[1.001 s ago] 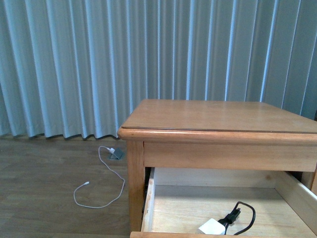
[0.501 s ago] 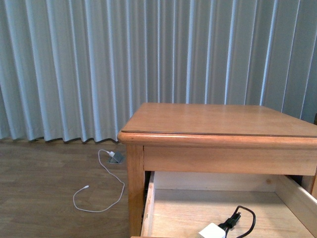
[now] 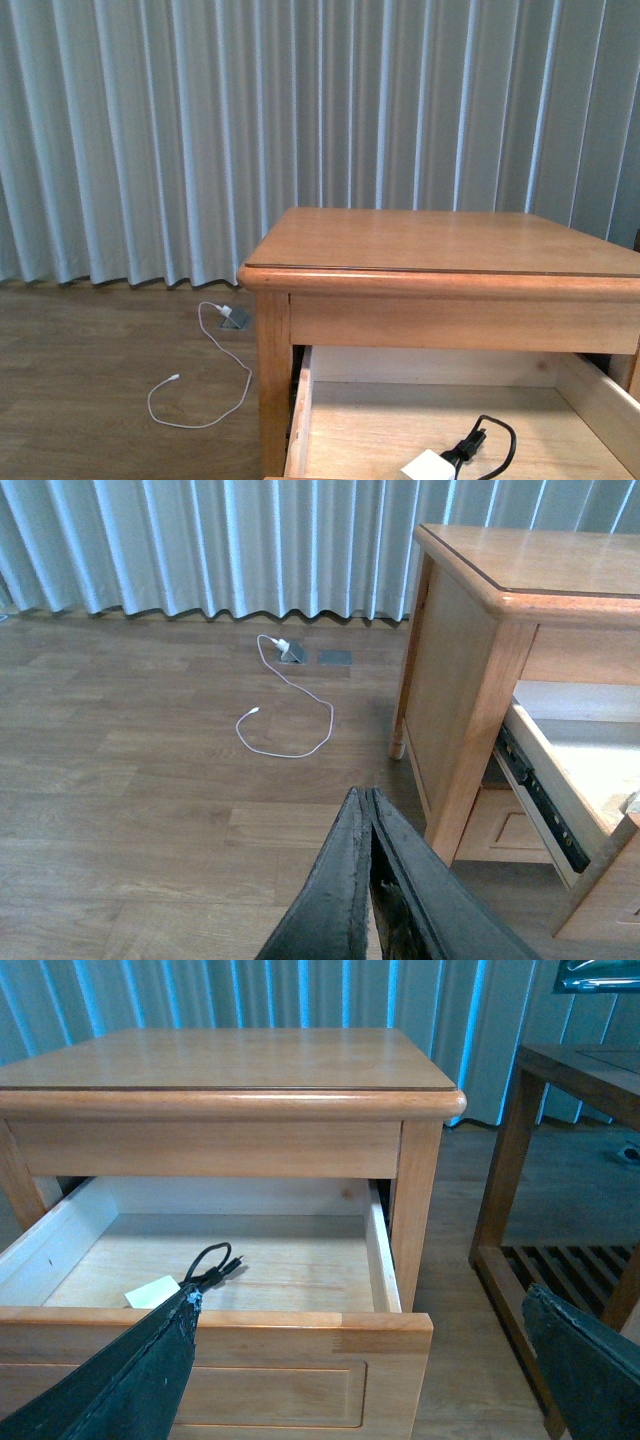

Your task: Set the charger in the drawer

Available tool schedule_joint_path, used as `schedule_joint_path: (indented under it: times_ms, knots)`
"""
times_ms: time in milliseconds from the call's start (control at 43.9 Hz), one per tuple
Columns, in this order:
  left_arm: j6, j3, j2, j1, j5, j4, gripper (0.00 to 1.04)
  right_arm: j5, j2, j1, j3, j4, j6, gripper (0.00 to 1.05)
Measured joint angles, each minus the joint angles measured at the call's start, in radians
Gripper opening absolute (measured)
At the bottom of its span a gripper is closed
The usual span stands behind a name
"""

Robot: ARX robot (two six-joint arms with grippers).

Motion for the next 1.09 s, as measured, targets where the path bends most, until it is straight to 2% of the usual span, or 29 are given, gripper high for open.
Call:
schedule_joint_path:
  times_ms: [614,728,842,910,1001,1092]
  knots:
    - [0.0,-0.049,-0.222,0.0,0.0,-0.156,0.04,0.0,0.0,0.0,0.0,0.0,0.0,0.96]
    - [0.0,-0.049,-0.344,0.0,0.001,-0.31,0.04,0.0,0.0,0.0,0.0,0.0,0.0,0.96]
    - [-0.001,-0.049,-0.394,0.0,0.001,-0.336,0.05,0.0,0.0,0.0,0.0,0.0,0.0,0.96]
    - [0.0,-0.049,-0.396,0.0,0.001,-0.337,0.19,0.002,0.0,0.0,0.0,0.001,-0.002,0.96]
    - [-0.001,-0.049,-0.396,0.0,0.001,-0.337,0.33,0.05,0.026,0.019,-0.019,0.087,-0.074,0.96]
    - [0.0,-0.049,-0.396,0.0,0.001,-0.337,0.47,0.067,0.081,0.06,-0.004,0.055,-0.126,0.96]
